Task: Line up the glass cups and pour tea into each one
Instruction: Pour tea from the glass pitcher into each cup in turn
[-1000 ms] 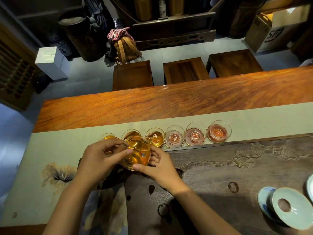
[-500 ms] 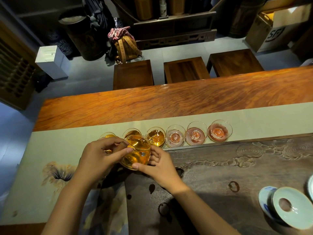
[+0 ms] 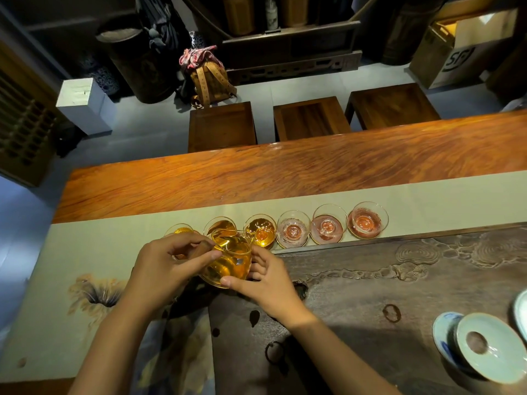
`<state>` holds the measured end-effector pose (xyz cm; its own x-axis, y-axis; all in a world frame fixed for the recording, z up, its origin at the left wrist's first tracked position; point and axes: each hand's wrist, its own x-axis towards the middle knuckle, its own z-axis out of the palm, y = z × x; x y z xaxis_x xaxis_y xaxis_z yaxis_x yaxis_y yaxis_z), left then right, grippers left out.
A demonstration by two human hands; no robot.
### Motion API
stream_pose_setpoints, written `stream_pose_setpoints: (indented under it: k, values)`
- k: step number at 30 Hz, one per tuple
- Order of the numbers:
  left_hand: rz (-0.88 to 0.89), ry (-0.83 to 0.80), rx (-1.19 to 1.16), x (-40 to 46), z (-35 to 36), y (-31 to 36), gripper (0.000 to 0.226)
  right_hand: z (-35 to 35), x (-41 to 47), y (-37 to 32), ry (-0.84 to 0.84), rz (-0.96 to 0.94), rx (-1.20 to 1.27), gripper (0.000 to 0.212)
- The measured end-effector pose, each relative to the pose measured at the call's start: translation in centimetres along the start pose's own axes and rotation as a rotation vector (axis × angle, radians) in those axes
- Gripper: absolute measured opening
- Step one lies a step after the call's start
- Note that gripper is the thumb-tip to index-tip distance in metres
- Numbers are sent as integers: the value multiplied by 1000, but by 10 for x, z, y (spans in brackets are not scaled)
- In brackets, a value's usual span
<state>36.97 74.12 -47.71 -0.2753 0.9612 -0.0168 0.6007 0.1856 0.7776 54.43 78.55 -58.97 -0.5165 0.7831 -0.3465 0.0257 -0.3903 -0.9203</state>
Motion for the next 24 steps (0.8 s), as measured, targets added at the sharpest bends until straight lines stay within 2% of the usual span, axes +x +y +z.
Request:
stream_pose_setpoints:
  k: [6, 13, 20, 22, 24]
  values:
    - [-22, 3, -30, -8, -1, -5, 20, -2, -2, -2, -11, -16, -72, 88]
    - [5, 9, -39, -12, 3, 3, 31, -14, -4, -11, 18, -67, -137, 103]
    - [27, -28, -48, -1, 17, 18, 24, -34, -7, -16, 61, -80, -136, 113]
    - [31, -42, -40, 4, 22, 22, 24, -39, -9, -16, 75, -78, -121, 111]
    - [31, -60, -29, 8, 27, 25, 26, -43, -11, -15, 83, -77, -106, 98]
